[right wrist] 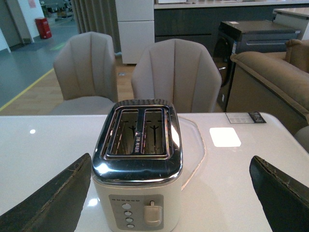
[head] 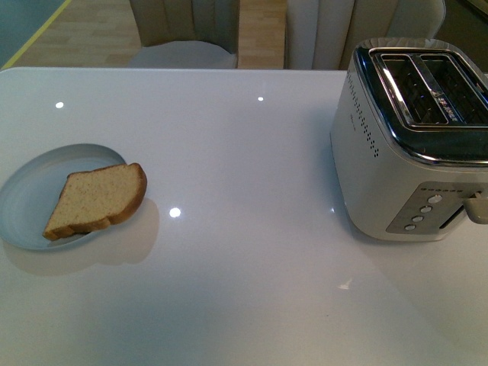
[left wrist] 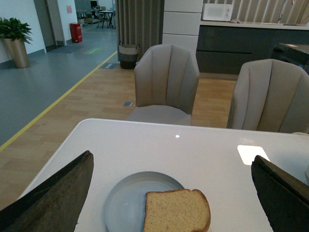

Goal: Left arm holds plate, right arm toasts bread

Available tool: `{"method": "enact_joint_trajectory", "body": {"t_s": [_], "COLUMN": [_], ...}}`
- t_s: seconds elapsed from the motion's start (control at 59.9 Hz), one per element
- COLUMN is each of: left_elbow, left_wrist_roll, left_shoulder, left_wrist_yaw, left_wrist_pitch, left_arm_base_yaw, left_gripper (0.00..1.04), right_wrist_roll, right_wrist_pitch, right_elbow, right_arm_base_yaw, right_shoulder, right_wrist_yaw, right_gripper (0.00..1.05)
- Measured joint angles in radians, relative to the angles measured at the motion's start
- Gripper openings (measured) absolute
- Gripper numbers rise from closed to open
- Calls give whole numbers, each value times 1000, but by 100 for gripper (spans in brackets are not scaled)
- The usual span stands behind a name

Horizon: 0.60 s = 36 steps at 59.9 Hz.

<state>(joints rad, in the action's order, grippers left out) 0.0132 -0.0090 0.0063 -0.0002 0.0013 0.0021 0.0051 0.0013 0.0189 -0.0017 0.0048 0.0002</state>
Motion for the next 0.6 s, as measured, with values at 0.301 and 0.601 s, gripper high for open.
{"method": "enact_joint_trajectory", "body": {"t_s": [0.301,0.601], "left_elbow": [0,28], "left_wrist_roll": [0,-19], "left_shoulder": [0,34], "left_wrist_yaw": [0,35], "left_wrist_pitch": [0,-78], "left_arm_base_yaw": [0,9], "left_gripper": [98,98], "right_wrist_roll": [0,0], "right_wrist_pitch": [0,0], "right_elbow": [0,0], "right_arm_base_yaw": [0,0], "right_shoulder": [0,0], "right_wrist_yaw": [0,0], "right_gripper": [96,96]}}
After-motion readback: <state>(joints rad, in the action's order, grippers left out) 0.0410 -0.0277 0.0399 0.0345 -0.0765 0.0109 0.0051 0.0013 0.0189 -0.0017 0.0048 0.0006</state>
